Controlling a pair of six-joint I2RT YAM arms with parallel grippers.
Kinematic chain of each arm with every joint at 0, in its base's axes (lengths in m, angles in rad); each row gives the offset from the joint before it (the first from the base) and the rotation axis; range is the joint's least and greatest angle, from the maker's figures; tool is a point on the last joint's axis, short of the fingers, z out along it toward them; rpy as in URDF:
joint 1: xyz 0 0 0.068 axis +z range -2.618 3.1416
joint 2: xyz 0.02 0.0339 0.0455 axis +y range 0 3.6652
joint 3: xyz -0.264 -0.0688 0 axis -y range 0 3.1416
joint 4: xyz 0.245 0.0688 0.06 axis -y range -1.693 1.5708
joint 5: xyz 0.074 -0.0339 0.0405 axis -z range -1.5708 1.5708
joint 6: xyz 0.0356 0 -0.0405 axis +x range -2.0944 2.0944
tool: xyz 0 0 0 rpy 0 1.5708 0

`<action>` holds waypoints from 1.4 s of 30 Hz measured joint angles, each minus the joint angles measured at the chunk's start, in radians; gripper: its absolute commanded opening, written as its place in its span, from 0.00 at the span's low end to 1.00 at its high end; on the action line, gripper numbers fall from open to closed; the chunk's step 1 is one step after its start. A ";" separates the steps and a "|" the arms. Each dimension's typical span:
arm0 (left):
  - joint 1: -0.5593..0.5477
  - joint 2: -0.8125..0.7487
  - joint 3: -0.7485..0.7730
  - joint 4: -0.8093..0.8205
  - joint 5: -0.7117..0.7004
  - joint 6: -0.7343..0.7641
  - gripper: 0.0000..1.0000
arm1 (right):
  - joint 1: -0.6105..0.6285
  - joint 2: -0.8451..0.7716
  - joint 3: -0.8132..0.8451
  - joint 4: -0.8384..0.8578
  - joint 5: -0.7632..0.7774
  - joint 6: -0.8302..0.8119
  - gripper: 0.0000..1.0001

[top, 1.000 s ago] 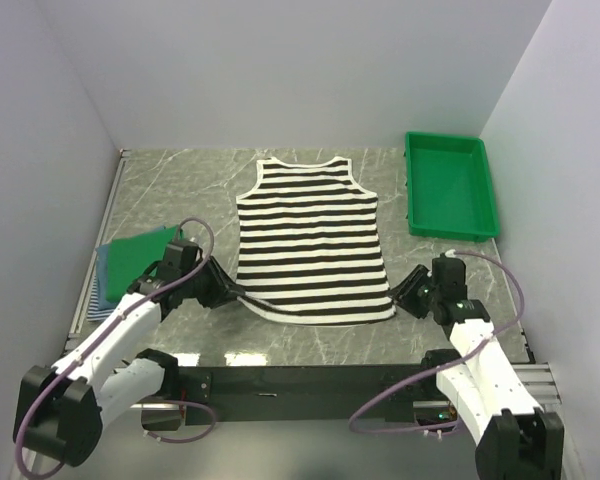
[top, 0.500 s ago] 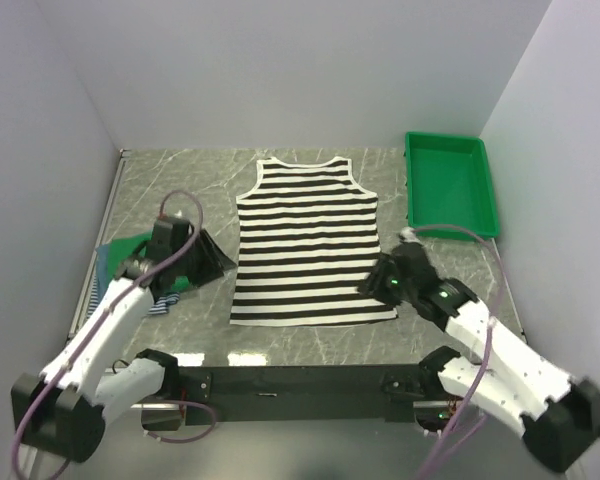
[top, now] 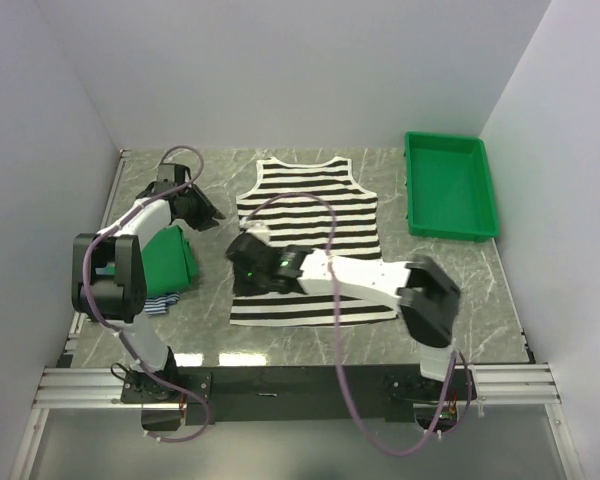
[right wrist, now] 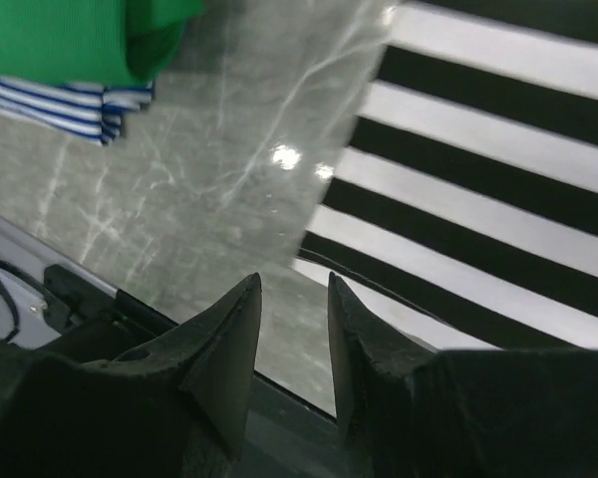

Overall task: Fold and stack the tank tops
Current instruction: Flatten the tank top out

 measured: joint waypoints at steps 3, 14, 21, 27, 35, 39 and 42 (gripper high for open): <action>0.001 0.017 0.008 -0.002 -0.001 0.003 0.36 | 0.045 0.123 0.096 -0.023 0.006 -0.005 0.40; 0.010 -0.032 0.008 0.027 0.051 0.002 0.31 | 0.094 0.299 0.209 -0.117 0.023 -0.003 0.40; 0.010 -0.062 0.008 0.038 0.076 0.003 0.29 | 0.107 0.357 0.261 -0.137 0.024 0.000 0.39; 0.010 -0.062 0.005 0.045 0.082 0.002 0.28 | 0.111 0.374 0.265 -0.144 0.022 0.001 0.32; 0.010 -0.061 0.002 0.063 0.091 -0.003 0.29 | 0.115 0.388 0.277 -0.146 0.013 -0.007 0.00; 0.010 -0.061 -0.040 0.119 0.109 -0.018 0.32 | 0.115 0.317 0.163 -0.094 -0.002 -0.019 0.00; 0.009 -0.061 -0.090 0.146 0.114 -0.039 0.32 | 0.115 0.202 0.008 -0.079 -0.022 -0.035 0.00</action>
